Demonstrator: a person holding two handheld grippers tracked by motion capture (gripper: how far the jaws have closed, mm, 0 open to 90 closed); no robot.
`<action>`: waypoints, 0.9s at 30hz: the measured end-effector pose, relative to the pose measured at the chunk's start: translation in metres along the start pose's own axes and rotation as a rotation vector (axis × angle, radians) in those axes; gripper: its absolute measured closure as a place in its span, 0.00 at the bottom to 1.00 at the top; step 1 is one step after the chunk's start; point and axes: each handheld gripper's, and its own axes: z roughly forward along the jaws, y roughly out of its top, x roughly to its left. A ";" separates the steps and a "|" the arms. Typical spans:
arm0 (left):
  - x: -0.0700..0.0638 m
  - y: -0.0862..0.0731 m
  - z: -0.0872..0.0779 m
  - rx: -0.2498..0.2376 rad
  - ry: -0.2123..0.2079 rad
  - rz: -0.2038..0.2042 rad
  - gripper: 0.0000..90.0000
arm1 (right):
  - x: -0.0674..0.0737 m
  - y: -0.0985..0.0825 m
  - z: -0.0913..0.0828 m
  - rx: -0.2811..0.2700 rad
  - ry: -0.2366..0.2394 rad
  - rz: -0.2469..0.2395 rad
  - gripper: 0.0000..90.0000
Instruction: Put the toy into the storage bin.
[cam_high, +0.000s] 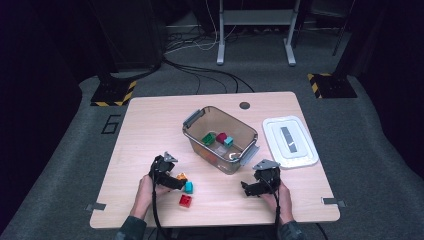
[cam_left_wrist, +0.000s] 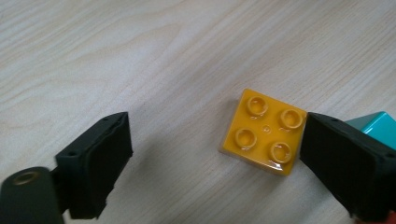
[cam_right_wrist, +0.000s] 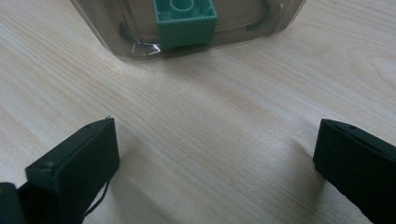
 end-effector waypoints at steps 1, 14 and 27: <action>0.000 0.000 0.000 -0.005 0.001 0.003 0.15 | 0.000 0.000 0.000 0.001 0.001 -0.003 0.00; 0.001 -0.004 0.000 -0.026 -0.010 0.014 0.59 | 0.000 0.000 0.000 0.000 0.000 0.001 0.00; 0.000 0.001 -0.004 -0.050 -0.016 0.017 0.65 | 0.000 0.000 0.000 0.000 0.000 0.000 0.00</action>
